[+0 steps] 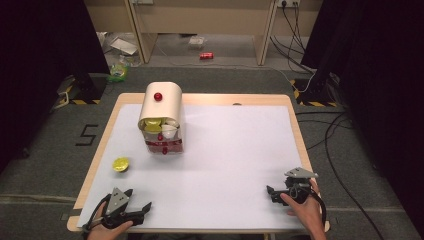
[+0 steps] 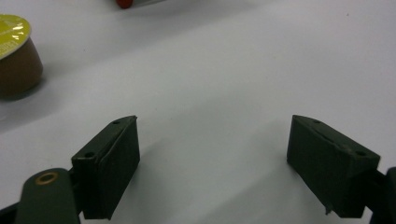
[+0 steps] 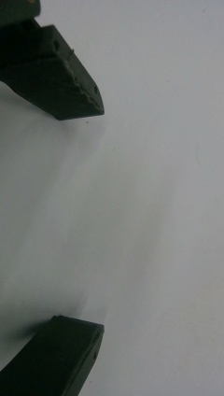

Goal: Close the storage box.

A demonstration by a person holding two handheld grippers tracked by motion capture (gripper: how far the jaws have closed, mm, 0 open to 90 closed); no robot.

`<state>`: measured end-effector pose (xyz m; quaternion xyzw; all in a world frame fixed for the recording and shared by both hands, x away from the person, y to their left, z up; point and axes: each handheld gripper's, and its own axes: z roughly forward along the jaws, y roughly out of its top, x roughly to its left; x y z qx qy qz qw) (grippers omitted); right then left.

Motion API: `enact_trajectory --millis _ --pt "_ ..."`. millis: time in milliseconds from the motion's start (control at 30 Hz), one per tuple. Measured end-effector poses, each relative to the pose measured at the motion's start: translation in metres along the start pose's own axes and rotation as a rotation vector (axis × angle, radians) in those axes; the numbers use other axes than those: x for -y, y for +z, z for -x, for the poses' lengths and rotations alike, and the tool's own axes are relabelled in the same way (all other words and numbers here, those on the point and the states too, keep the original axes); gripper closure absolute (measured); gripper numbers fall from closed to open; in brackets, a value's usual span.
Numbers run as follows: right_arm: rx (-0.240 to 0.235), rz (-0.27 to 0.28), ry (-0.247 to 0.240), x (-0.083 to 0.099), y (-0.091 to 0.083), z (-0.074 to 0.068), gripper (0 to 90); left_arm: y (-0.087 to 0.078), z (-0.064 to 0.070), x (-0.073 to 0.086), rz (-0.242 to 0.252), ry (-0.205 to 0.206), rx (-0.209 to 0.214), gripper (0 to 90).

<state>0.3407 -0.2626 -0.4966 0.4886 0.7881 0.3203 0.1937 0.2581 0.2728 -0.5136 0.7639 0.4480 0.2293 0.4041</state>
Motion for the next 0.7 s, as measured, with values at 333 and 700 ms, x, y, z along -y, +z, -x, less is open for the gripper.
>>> enact_trajectory --millis 333,700 --pt "0.000 0.001 0.000 0.0000 0.0000 0.0000 0.3 0.0000 -0.0023 0.0076 0.046 -0.012 0.014 15.4" --pt "-0.001 0.001 0.000 0.0001 0.0000 0.0001 0.3 0.0002 -0.0024 0.0079 0.047 -0.013 0.015 15.4"
